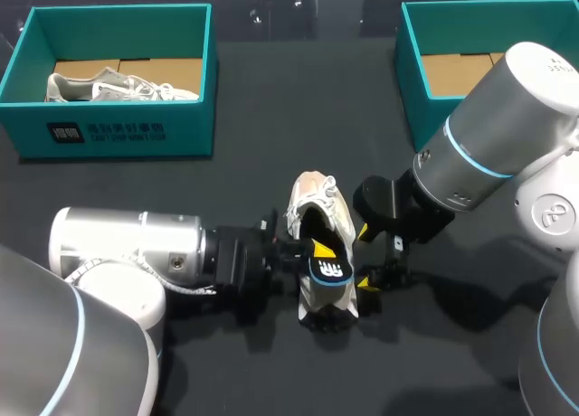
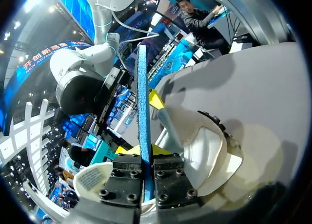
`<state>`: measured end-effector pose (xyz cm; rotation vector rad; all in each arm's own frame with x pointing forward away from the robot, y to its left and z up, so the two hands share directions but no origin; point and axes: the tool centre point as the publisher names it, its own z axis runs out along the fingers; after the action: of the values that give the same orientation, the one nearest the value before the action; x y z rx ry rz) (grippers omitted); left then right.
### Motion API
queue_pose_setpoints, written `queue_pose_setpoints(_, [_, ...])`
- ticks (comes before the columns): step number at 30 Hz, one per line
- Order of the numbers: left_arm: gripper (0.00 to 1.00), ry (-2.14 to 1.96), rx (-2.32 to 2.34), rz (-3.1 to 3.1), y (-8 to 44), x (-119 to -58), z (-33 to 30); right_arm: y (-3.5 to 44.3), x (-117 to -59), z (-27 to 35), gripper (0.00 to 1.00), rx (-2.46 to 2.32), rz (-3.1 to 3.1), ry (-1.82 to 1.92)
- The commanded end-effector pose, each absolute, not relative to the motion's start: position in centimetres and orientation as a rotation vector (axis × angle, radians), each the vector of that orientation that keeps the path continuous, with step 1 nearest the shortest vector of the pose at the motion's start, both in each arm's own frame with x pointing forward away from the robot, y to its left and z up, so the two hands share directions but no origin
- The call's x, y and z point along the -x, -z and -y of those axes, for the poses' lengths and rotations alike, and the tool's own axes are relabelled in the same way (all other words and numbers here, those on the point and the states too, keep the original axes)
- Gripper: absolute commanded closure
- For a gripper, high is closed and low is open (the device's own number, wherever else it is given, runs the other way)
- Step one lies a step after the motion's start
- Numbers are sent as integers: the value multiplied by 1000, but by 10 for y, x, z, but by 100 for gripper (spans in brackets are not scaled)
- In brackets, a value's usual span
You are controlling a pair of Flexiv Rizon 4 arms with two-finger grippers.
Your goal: Take the shoe out of the shoebox, open the shoe tongue, remove and reinsert the insole, then place the shoe into the shoebox
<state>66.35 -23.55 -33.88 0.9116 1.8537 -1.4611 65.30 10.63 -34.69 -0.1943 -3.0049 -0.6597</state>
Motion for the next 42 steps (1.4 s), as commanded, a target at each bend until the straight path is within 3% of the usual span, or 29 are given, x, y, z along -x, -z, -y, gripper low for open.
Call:
queue_pose_setpoints(1, [100, 1447, -909, -1881, 348, -674, 242, 347, -651, -106, 0, 196, 3008, 659])
queue_pose_setpoints(13, [100, 1452, -865, -1921, 355, -683, 242, 347, -651, -106, 0, 196, 3008, 659])
queue_pose_setpoints(16, [85, 1464, -866, -1911, 350, -678, 241, 347, -651, -106, 0, 196, 3008, 659])
queue_pose_setpoints(27, [67, 1536, -855, -1890, 318, -655, 230, 347, -651, -106, 0, 196, 3008, 659])
queue_pose_setpoints(35, [71, 1525, -917, -1868, 310, -642, 233, 347, -651, -106, 0, 196, 3008, 659])
queue_pose_setpoints(39, [100, 1493, -947, -1877, 316, -644, 238, 347, -651, -106, 0, 196, 3008, 659])
queue_pose_setpoints(42, [100, 1480, -960, -1887, 323, -647, 240, 347, -651, -106, 0, 196, 3008, 659])
